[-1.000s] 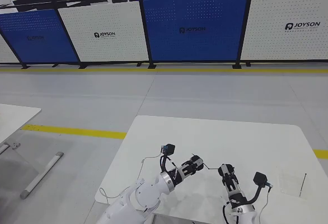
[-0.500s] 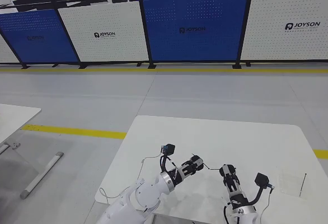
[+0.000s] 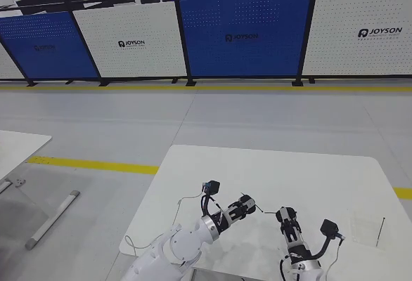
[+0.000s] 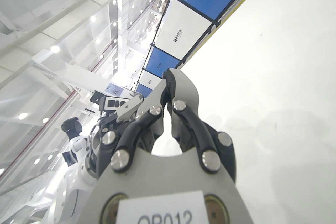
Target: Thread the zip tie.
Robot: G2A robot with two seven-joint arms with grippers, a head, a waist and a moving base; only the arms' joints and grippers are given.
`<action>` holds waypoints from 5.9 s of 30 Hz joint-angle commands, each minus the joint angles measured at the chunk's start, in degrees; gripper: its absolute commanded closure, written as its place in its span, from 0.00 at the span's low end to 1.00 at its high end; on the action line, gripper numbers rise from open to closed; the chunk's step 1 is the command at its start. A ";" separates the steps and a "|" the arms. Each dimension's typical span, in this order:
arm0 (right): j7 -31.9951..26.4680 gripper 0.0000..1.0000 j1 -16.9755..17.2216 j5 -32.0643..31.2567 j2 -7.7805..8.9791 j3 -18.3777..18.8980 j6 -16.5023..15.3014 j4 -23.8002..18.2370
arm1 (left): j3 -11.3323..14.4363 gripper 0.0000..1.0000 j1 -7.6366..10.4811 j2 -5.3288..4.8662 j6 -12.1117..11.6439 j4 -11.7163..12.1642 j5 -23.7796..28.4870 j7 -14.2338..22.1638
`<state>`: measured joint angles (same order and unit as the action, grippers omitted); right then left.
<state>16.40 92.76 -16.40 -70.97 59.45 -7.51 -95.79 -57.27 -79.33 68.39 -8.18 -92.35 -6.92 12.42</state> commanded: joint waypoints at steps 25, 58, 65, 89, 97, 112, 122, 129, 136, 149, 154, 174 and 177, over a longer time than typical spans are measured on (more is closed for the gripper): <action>-0.94 1.00 -0.34 -1.45 -1.60 0.63 1.77 0.51 | 0.00 1.00 0.00 0.00 0.00 0.00 0.00 0.00; -1.67 1.00 1.01 -3.07 -2.96 2.11 0.78 0.39 | 0.00 1.00 0.00 0.00 0.00 0.00 0.00 0.00; -2.26 1.00 0.89 -3.76 -3.26 2.07 1.55 -0.14 | 0.00 1.00 0.00 0.00 0.00 0.00 0.00 0.00; -3.18 1.00 -0.31 -4.83 -4.50 1.55 3.67 0.91 | 0.00 1.00 0.00 0.00 0.00 0.00 0.00 0.00; -3.88 1.00 -1.61 -5.18 -4.81 0.87 4.77 2.27 | 0.00 1.00 0.00 0.00 0.00 0.00 0.00 0.00; -4.78 1.00 -0.87 -3.42 -4.77 2.30 1.11 1.80 | -0.25 1.00 0.12 0.40 -0.74 0.66 8.05 1.24; -4.61 1.00 -2.06 -1.45 -5.28 2.32 -3.32 3.98 | -1.24 1.00 -0.65 0.39 -5.33 0.50 14.34 3.80; -4.45 1.00 -1.95 -2.91 -5.54 1.86 -3.55 3.55 | -0.58 1.00 -0.45 0.47 -5.71 0.56 13.90 4.15; -3.43 1.00 -1.98 -2.83 -5.80 2.18 -4.54 3.75 | -0.07 1.00 -0.05 0.58 -5.57 0.97 14.09 4.40; -3.59 1.00 0.53 -3.71 -5.61 4.51 -5.36 2.06 | 0.09 1.00 0.32 0.80 -3.71 1.24 12.17 0.71; -3.80 1.00 0.77 -4.12 -5.70 4.66 -4.93 1.68 | 0.11 1.00 0.28 0.82 -3.05 1.10 11.42 0.31; -3.14 1.00 0.79 -5.02 -6.32 4.57 -3.00 1.45 | 0.72 0.81 -0.42 0.79 -1.99 0.41 6.72 -1.03; -3.11 1.00 0.75 -5.05 -6.42 4.52 -3.04 1.42 | 1.05 0.80 -0.47 0.86 -1.84 0.37 5.92 -1.60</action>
<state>13.27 93.52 -21.43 -77.36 63.98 -10.52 -94.36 -56.34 -79.79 69.23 -10.08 -91.97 -0.64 11.07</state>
